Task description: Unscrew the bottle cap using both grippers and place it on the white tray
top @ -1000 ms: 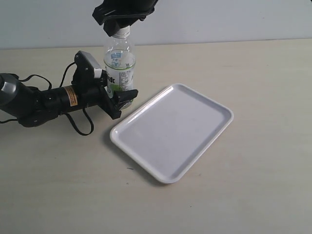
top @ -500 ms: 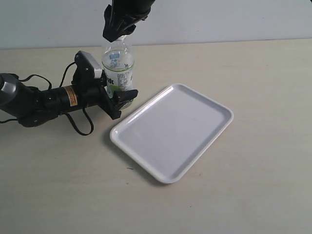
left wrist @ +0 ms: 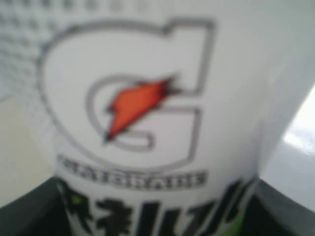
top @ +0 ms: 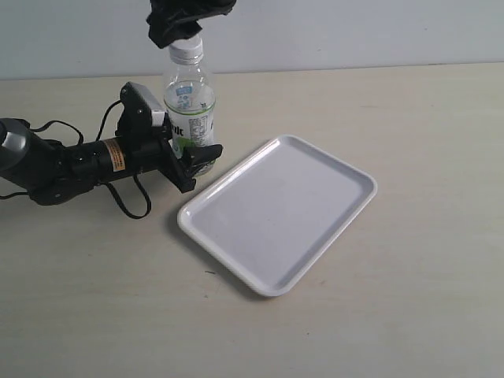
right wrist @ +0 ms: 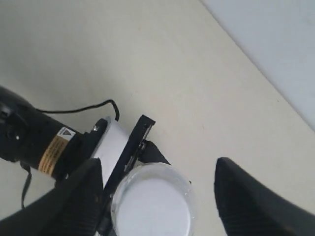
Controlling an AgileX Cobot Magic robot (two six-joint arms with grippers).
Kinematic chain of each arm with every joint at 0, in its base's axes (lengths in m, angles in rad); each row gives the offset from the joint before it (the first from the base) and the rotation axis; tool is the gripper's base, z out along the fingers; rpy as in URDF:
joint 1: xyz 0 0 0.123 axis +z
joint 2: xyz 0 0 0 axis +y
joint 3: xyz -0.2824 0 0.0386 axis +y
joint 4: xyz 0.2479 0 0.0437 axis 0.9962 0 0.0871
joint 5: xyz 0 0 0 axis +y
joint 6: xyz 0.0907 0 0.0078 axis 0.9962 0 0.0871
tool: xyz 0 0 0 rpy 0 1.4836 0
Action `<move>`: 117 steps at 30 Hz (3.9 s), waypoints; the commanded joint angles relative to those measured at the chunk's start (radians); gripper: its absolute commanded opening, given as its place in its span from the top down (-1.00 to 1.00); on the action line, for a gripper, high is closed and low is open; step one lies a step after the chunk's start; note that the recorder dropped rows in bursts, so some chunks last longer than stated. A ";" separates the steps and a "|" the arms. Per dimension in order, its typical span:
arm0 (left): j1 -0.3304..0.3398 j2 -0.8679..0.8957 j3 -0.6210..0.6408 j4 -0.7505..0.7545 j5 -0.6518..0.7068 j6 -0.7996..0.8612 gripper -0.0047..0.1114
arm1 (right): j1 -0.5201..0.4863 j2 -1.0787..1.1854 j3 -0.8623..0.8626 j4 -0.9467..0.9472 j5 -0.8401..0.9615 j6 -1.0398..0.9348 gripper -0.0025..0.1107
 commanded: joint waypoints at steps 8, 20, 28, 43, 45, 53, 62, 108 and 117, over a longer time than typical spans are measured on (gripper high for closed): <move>0.000 -0.001 0.002 0.020 0.060 0.007 0.92 | 0.002 -0.054 -0.006 -0.142 0.117 0.410 -0.17; 0.000 -0.001 0.002 0.020 0.060 0.007 0.92 | 0.002 -0.052 -0.006 -0.088 0.105 0.418 -0.17; 0.000 -0.001 0.002 0.020 0.060 0.007 0.92 | 0.002 -0.016 -0.006 -0.076 0.092 0.411 -0.17; 0.000 -0.001 0.002 0.020 0.060 0.007 0.92 | 0.013 0.014 -0.006 -0.050 0.042 0.376 -0.13; 0.000 -0.001 0.002 0.020 0.060 0.007 0.92 | 0.018 0.014 -0.006 -0.050 0.039 0.376 -0.09; 0.000 -0.001 0.002 0.020 0.060 0.007 0.92 | 0.018 0.014 -0.006 -0.106 0.049 0.379 -0.03; 0.000 -0.001 0.002 0.020 0.060 0.007 0.92 | 0.018 -0.003 -0.006 -0.123 0.066 0.386 -0.03; 0.000 -0.001 0.002 0.020 0.060 0.005 0.92 | 0.018 0.000 -0.006 -0.119 0.081 0.369 0.03; 0.000 -0.001 0.002 0.020 0.060 0.005 0.92 | 0.018 0.000 -0.006 -0.132 0.083 0.235 0.96</move>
